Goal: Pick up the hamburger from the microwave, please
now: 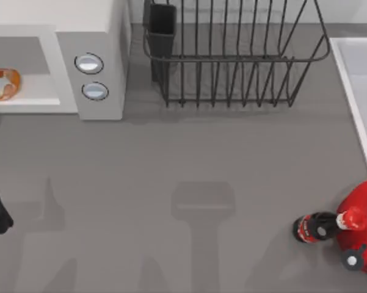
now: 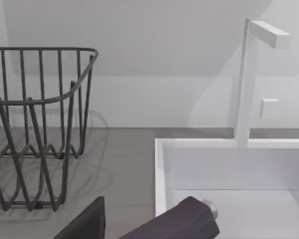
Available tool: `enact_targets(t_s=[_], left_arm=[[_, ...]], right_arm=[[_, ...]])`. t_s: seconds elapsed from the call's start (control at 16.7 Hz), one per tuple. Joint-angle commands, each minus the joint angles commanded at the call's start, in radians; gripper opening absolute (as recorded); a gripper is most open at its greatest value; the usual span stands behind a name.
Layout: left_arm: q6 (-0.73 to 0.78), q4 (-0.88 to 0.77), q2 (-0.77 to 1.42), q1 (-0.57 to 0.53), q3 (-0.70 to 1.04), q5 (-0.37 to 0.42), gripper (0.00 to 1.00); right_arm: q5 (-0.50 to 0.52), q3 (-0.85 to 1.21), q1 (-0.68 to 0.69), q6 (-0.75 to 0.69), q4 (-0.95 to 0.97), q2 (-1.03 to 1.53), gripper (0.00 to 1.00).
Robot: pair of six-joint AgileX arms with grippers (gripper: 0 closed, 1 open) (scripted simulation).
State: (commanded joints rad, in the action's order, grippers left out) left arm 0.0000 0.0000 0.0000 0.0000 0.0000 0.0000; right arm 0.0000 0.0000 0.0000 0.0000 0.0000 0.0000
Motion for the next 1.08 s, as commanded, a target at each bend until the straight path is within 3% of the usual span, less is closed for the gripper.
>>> enact_targets(t_s=[0.84, 1.08], left_arm=[[0.000, 0.000, 0.000, 0.000, 0.000, 0.000, 1.00], [0.003, 0.046, 0.097, 0.006, 0.037, 0.007, 1.00]], right_arm=[[0.000, 0.000, 0.000, 0.000, 0.000, 0.000, 1.00], [0.000, 0.000, 0.000, 0.000, 0.000, 0.000, 1.00]])
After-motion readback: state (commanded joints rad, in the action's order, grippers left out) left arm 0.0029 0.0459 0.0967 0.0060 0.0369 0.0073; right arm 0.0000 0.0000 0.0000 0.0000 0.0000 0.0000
